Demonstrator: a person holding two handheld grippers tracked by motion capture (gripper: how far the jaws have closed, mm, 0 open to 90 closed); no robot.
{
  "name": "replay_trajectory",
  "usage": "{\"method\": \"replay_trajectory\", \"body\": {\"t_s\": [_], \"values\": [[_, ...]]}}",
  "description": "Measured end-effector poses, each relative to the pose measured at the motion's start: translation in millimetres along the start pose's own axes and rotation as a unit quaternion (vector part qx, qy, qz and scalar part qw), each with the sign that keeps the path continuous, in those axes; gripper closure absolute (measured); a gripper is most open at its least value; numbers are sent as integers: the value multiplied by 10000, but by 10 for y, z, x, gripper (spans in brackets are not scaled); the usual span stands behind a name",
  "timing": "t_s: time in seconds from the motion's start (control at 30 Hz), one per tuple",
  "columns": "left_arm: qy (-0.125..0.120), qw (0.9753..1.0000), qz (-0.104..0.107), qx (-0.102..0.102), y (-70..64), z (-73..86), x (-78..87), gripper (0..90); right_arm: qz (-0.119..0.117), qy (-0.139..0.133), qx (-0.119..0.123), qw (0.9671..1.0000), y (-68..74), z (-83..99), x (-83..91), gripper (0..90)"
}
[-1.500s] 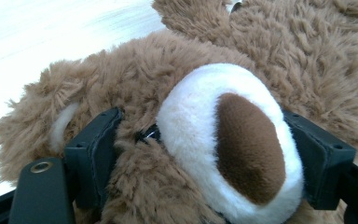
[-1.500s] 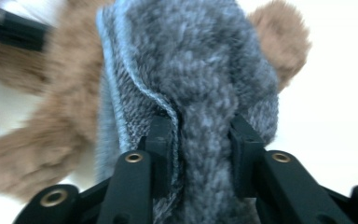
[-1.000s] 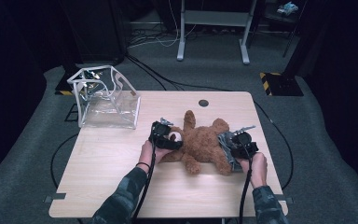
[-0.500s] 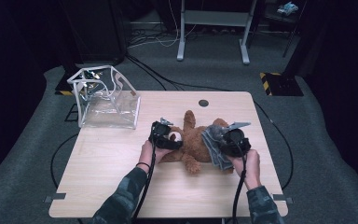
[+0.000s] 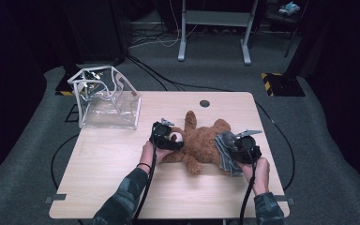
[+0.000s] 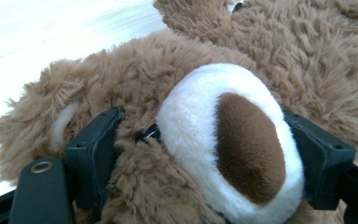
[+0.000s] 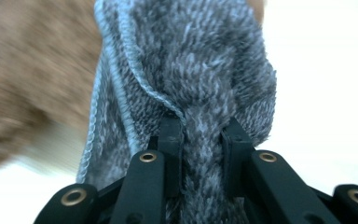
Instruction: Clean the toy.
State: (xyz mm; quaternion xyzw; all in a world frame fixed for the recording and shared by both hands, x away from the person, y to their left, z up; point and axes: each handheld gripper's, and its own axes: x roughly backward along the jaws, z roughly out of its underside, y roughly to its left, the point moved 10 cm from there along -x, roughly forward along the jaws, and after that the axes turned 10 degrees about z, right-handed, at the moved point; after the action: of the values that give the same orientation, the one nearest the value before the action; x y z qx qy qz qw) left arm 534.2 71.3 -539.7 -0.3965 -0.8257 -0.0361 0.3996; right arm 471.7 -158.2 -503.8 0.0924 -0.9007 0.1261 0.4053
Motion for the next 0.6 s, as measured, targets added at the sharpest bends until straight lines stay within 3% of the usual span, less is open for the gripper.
{"method": "replay_trajectory", "body": {"t_s": [0.03, 0.07, 0.1, 0.13, 0.17, 0.23, 0.27, 0.3, 0.4, 0.47, 0.6], "values": [[2, 10000, 1, 3, -1, 0, 0, 206, -153, -278, 66, 9995, 100, -143, 156, 745], [4, 10000, -4, 2, -1, -1, 0, 206, -237, -349, 78, 9991, 180, -207, 223, 745], [2, 10000, 1, 22, -6, 1, -2, 206, -327, -474, 237, 9981, 257, -273, 264, 745], [2, 10000, 1, 22, -6, 1, -2, 206, -327, -474, 237, 9981, 257, -273, 264, 745], [20, 10000, 6, 16, -6, 3, 1, 206, -397, -505, 322, 9974, 351, -318, 287, 744], [16, 10000, 10, 26, -7, 4, 3, 206, -563, -423, 685, 9952, 623, -357, 169, 741], [16, 10000, 10, 26, -7, 4, 3, 206, -563, -423, 685, 9952, 623, -357, 169, 741], [17, 10000, 22, 3, -3, 6, 7, 206, -536, -197, 800, 9952, 705, -294, -12, 740], [8, 10000, 40, -1, -6, 7, 6, 206, -464, -145, 693, 9964, 693, -235, -144, 744], [10, 10000, 51, -11, -10, 6, 4, 206, -675, -134, 508, 9963, 637, -192, -154, 745], [12, 10000, 41, -38, -14, 10, 6, 206, -547, 10, 652, 9964, 575, -118, -139, 744]]}}
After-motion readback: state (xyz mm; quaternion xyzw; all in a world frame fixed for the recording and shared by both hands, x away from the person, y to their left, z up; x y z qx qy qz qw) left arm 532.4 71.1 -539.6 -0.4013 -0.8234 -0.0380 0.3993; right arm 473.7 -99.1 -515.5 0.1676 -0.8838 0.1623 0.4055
